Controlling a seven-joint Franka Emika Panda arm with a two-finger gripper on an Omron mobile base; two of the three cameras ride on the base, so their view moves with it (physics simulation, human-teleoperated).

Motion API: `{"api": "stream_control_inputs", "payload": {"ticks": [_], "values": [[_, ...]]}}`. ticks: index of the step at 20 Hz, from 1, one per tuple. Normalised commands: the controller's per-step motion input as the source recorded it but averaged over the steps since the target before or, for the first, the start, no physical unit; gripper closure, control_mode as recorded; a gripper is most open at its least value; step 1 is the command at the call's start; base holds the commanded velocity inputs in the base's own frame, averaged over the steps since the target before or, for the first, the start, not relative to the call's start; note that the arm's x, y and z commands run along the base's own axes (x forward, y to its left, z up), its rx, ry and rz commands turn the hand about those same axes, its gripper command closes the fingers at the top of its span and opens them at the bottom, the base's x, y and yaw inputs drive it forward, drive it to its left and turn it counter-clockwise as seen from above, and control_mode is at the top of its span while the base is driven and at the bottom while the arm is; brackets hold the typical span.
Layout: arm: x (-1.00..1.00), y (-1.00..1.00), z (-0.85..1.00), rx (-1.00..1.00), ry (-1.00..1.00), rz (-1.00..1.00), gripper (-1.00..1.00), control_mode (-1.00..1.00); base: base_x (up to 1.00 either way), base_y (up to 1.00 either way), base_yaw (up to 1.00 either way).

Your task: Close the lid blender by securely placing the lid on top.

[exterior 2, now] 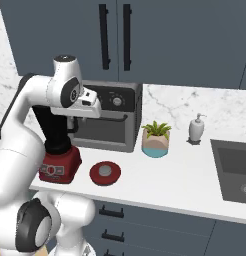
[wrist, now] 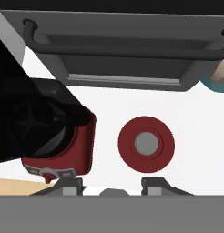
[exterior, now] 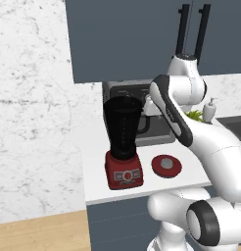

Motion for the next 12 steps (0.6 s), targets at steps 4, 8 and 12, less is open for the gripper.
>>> {"api": "stream_control_inputs", "payload": {"ticks": [4, 8, 12], "values": [[-0.11, -0.04, 0.0, 0.0, 0.0, -0.01, -1.0, -1.0, 0.0, 0.0, 0.0], [-0.21, -0.03, -0.06, 0.0, 0.0, -0.02, -1.0, -1.0, 0.0, 0.0, 0.0], [-0.18, -0.08, -0.2, 0.0, 0.0, 0.0, -1.0, -1.0, 0.0, 0.0, 0.0]]}}
